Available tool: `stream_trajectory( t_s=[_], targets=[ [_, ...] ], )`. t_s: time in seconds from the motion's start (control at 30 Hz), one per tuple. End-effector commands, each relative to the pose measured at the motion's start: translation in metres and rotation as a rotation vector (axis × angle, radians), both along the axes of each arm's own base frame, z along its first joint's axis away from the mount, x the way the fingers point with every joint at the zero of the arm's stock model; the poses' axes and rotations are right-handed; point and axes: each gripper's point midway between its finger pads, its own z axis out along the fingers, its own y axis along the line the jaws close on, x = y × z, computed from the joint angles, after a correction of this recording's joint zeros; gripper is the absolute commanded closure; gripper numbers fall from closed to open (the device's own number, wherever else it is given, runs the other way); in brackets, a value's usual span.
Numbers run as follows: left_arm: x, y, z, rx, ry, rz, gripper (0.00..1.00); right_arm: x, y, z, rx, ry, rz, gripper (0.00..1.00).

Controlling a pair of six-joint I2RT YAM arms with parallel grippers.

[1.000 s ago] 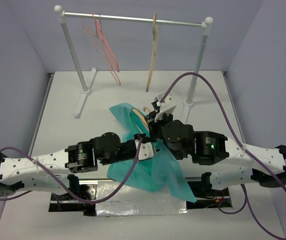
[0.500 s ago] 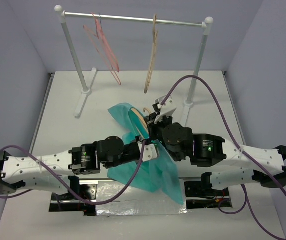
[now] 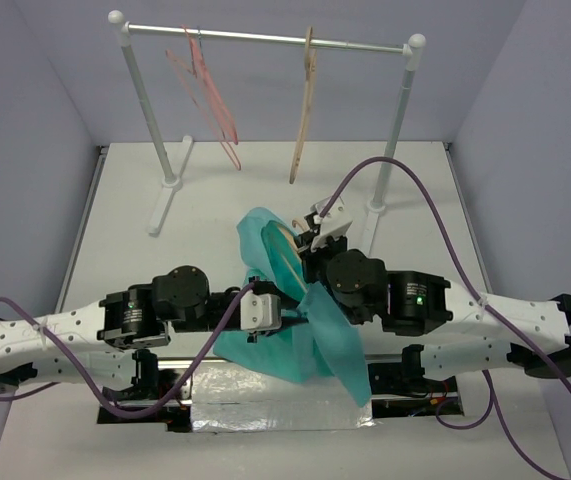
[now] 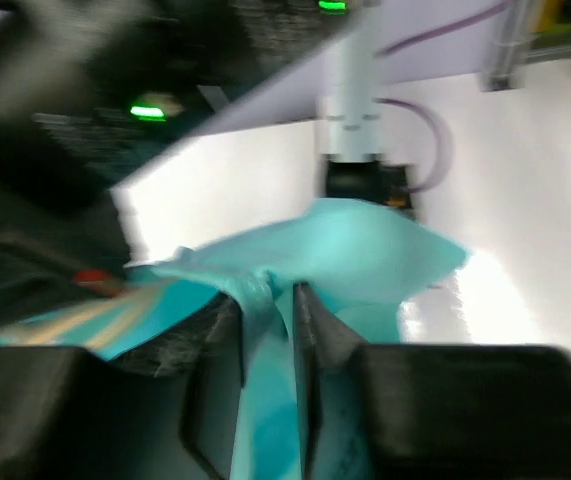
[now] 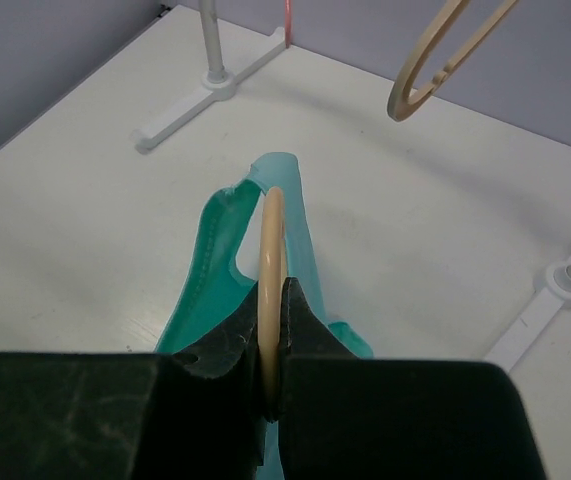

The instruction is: Place the t-shirt on the hanger

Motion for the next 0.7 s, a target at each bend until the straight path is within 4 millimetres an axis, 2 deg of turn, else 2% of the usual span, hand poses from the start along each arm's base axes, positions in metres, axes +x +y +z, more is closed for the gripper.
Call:
stream_trajectory(
  t_s=[0.0, 0.07, 0.17, 0.2, 0.3, 0.5, 0.6, 0.63, 0.67],
  targets=[
    [-0.048, -0.005, 0.018, -0.035, 0.071, -0.254, 0.63, 0.005, -0.012, 0.017, 0.066, -0.029, -0.037, 1.0],
    [-0.048, -0.008, 0.009, 0.009, 0.119, -0.242, 0.58, 0.004, -0.015, 0.022, 0.079, -0.032, -0.024, 1.0],
    [-0.025, -0.004, 0.006, 0.028, 0.136, -0.102, 0.51, 0.002, -0.017, 0.028, 0.098, -0.033, -0.008, 1.0],
    [-0.013, -0.002, 0.008, 0.024, 0.128, -0.035, 0.5, 0.001, -0.017, 0.028, 0.098, -0.032, -0.003, 1.0],
    [-0.003, 0.003, 0.014, 0.022, 0.129, 0.029, 0.49, -0.001, -0.018, 0.029, 0.109, -0.031, 0.013, 1.0],
    [0.034, 0.011, 0.009, 0.062, 0.126, 0.251, 0.5, -0.013, -0.012, 0.038, 0.136, -0.017, 0.111, 1.0],
    [0.038, 0.015, 0.005, 0.061, 0.109, 0.276, 0.52, -0.015, -0.018, 0.058, 0.14, -0.029, 0.125, 1.0],
    [0.043, 0.021, 0.008, 0.04, 0.103, 0.307, 0.51, -0.017, -0.025, 0.083, 0.182, -0.044, 0.132, 1.0],
    [0.046, 0.024, 0.007, 0.038, 0.097, 0.332, 0.51, -0.019, -0.03, 0.09, 0.158, -0.054, 0.148, 1.0]
  ],
)
